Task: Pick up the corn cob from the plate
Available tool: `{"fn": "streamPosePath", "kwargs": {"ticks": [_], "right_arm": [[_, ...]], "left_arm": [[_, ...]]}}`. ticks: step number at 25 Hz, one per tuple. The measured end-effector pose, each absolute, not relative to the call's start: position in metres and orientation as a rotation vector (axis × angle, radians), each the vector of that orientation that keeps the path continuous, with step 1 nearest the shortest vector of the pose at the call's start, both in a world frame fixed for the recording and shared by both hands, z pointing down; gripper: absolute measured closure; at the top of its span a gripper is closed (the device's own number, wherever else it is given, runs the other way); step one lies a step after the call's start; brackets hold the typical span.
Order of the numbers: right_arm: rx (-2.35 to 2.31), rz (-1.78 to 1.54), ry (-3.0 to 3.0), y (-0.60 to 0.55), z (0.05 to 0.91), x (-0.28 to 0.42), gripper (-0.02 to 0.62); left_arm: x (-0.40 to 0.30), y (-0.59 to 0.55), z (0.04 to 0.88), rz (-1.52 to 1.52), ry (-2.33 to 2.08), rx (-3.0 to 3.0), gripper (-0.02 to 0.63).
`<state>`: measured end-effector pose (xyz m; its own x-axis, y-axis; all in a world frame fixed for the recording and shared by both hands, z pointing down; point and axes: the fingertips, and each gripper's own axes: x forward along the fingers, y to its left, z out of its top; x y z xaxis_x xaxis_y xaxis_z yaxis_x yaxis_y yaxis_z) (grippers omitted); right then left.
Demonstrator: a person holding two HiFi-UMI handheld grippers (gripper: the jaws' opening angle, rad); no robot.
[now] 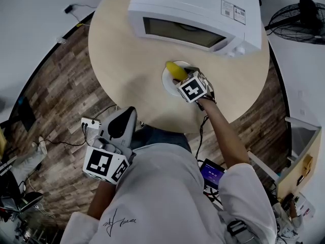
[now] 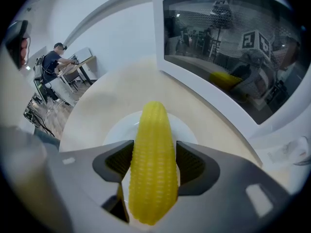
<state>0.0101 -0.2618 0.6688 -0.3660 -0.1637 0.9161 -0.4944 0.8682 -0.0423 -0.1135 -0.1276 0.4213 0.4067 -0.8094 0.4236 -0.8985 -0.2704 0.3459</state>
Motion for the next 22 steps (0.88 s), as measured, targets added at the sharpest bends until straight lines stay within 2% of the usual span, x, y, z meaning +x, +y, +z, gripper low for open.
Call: {"fn": "streamPosePath", "kwargs": {"ticks": [22], "right_arm": [[0.458,0.44,-1.92,-0.2617,0.6693,0.0087,0.328]], "left_arm": [[-0.1127,-0.127,0.4223,0.224,-1.42,2.15,0.615]]}}
